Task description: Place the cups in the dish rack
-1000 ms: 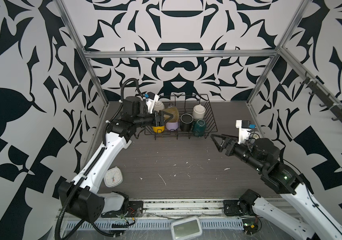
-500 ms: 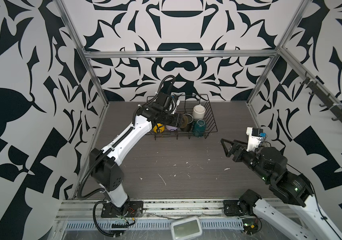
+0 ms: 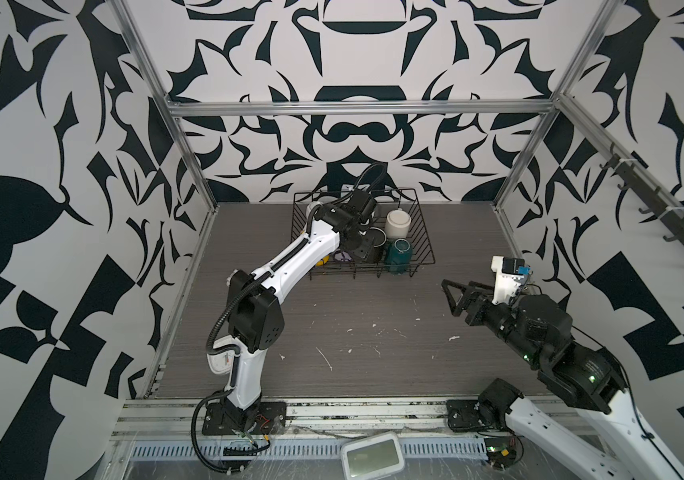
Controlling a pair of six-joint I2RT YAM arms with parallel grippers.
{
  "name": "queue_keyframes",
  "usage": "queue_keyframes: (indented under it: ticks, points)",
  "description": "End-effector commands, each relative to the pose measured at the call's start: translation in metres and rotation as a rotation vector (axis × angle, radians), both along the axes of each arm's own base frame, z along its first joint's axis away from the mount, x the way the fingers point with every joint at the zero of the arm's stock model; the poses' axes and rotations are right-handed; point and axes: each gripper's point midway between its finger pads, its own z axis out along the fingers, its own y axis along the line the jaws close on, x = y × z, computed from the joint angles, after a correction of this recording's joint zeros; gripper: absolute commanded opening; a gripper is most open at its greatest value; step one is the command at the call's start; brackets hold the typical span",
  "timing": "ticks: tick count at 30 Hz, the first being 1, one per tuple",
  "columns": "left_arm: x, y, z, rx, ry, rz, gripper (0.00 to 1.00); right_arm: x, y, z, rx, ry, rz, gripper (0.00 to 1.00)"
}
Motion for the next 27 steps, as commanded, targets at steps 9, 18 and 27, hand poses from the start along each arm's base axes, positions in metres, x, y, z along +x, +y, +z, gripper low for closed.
queue_keyframes:
  ticks: [9, 18, 27]
  points:
    - [-0.003, 0.013, -0.014, 0.153, 0.021, -0.058, 0.00, 0.003, -0.001, 0.008, -0.003, -0.035, -0.011, 0.89]
    - [0.005, 0.002, -0.022, 0.158, 0.035, -0.090, 0.00, 0.003, -0.002, 0.008, 0.001, -0.035, -0.012, 0.89]
    - [0.011, -0.005, -0.035, 0.173, 0.061, -0.109, 0.00, 0.004, -0.001, 0.008, -0.003, -0.034, -0.011, 0.89]
